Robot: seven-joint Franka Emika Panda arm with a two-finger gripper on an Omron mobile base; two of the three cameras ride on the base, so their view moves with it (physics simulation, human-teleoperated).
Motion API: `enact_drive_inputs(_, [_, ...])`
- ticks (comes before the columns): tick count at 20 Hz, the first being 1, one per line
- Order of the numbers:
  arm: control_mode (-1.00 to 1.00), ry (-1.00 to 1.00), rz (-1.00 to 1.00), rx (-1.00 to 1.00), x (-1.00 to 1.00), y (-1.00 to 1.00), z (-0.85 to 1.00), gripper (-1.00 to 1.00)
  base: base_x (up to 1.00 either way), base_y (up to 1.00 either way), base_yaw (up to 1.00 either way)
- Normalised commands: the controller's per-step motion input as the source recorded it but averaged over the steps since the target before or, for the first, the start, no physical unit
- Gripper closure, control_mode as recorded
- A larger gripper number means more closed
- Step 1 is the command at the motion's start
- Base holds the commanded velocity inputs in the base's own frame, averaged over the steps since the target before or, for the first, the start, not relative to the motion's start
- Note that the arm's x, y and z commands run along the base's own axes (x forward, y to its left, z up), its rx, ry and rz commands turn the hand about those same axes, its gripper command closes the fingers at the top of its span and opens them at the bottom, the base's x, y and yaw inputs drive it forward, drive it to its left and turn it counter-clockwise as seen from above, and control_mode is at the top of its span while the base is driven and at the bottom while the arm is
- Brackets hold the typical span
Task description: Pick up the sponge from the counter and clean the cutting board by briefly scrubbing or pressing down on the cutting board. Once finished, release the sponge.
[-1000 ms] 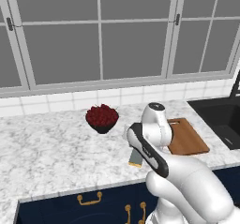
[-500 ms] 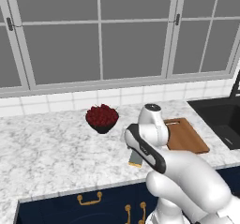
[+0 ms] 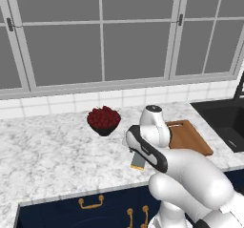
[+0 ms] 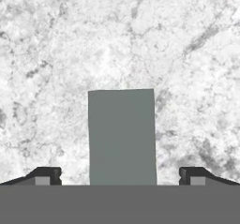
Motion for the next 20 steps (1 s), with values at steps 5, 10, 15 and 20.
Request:
enact_drive_inputs(5, [-1.0,0.0,0.0,0.0,-0.03,-0.08,-0.14,-1.0,0.0,0.0,0.0])
enact_drive_inputs(10, [-1.0,0.0,0.0,0.0,0.0,0.0,-0.25,-1.0,0.0,0.0,0.0])
enact_drive_inputs(15, [-1.0,0.0,0.0,0.0,-0.14,-0.11,-0.26,-1.0,0.0,0.0,0.0])
enact_drive_inputs(20, [-1.0,0.0,0.0,0.0,-0.12,-0.12,-0.29,-1.0,0.0,0.0,0.0])
